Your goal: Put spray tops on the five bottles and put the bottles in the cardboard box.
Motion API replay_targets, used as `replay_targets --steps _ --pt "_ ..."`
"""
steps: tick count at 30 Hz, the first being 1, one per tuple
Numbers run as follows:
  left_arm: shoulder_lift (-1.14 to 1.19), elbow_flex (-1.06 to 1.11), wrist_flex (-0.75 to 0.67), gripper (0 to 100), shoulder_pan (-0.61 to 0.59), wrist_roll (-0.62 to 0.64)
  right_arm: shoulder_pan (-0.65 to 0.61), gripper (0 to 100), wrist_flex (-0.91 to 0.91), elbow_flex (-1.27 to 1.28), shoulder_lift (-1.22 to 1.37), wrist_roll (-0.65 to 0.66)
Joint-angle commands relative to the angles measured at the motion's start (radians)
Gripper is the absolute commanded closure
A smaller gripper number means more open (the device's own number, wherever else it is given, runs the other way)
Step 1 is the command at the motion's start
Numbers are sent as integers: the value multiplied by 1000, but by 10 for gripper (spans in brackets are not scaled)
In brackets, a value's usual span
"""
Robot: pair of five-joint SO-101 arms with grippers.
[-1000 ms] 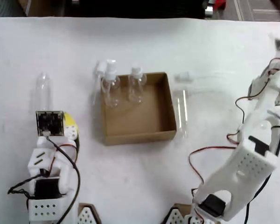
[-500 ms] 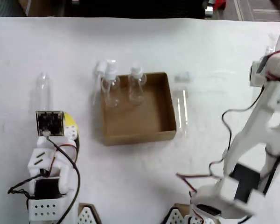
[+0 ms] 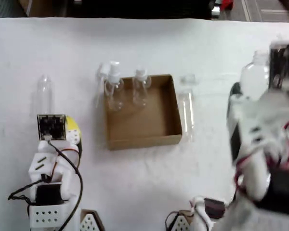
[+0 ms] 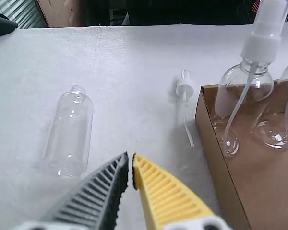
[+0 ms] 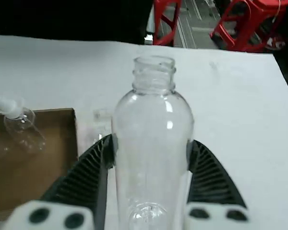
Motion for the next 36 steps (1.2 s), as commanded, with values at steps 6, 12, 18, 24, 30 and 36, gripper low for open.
replay_targets --steps 6,12,18,24,30,36 --pt "-4 -60 2 976 13 -11 -130 922 -300 437 -380 -81" --pt "-4 -60 0 976 13 -11 -219 922 -550 733 -565 -78" --pt "-4 -60 0 976 13 -11 -297 922 -759 959 -581 -81" --pt "-4 -60 -2 976 13 -11 -389 922 -1032 1189 -590 -83" --pt "-4 -60 -2 976 15 -11 -409 922 -1316 1396 -582 -81" --pt "-4 -60 -3 976 15 -11 -484 922 -1569 1573 -581 -81"
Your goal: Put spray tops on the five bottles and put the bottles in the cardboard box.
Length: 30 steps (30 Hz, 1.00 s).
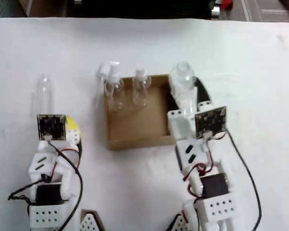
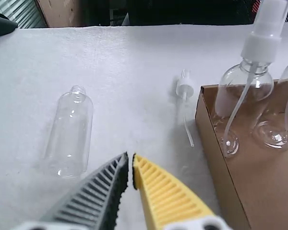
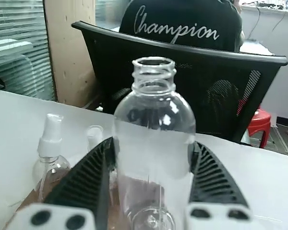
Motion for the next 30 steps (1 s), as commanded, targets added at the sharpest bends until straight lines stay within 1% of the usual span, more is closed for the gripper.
replay_targets --steps 1,4,7,11,15,18,22,30 --pt "-4 -60 -3 976 15 -11 -67 922 -159 49 -2 -6" --pt "-4 -60 -3 976 15 -11 -114 922 -205 75 -1 -6" --pt "-4 -60 -3 976 15 -11 -116 922 -232 63 50 -6" --pt "-4 -60 -3 976 15 -11 -62 922 -328 5 234 -6" --pt "-4 -60 -3 976 15 -11 -18 943 -364 -74 426 -8" --pt "-4 -60 -3 976 15 -11 -16 974 -404 -114 533 -8" --pt "-4 -60 -3 976 15 -11 -21 958 -461 -155 638 -8" --pt "-4 -61 -3 976 15 -11 -15 961 -526 -270 874 -8"
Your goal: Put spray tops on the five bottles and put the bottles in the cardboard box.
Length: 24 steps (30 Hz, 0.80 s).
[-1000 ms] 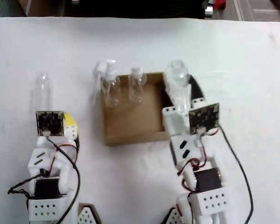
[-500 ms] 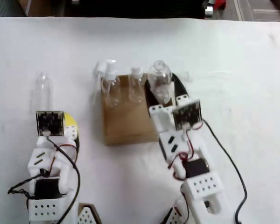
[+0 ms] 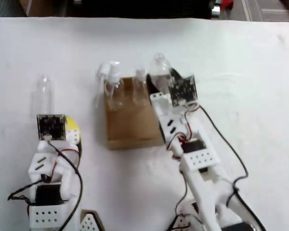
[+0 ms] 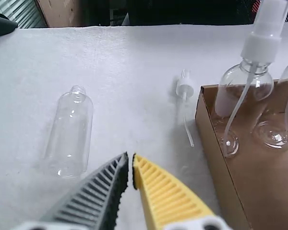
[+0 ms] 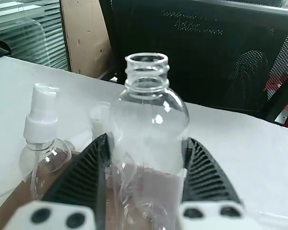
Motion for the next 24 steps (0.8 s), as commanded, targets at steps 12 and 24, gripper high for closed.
replay_targets --steps 12,24 --pt "-4 -66 -3 976 15 -11 31 961 -33 -137 142 -8" --pt "-4 -64 -2 976 15 -11 27 961 -33 -132 148 -8"
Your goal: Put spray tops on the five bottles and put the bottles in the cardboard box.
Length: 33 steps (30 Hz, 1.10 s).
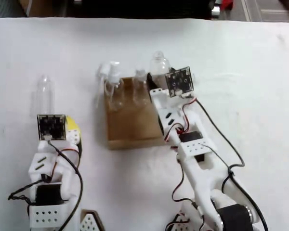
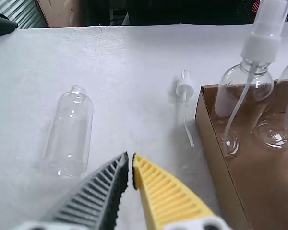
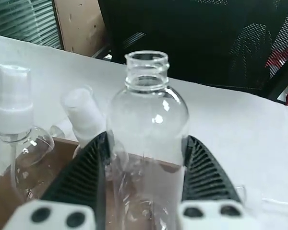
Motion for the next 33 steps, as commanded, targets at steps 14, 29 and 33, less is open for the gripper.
replay_targets --steps 14,29,33 --pt "-4 -63 -2 976 15 -11 15 961 -107 -54 108 -37" --pt "-4 -63 0 976 15 -11 48 958 -105 -17 110 -41" --pt "-4 -61 0 976 15 -11 50 959 -102 -17 111 -41"
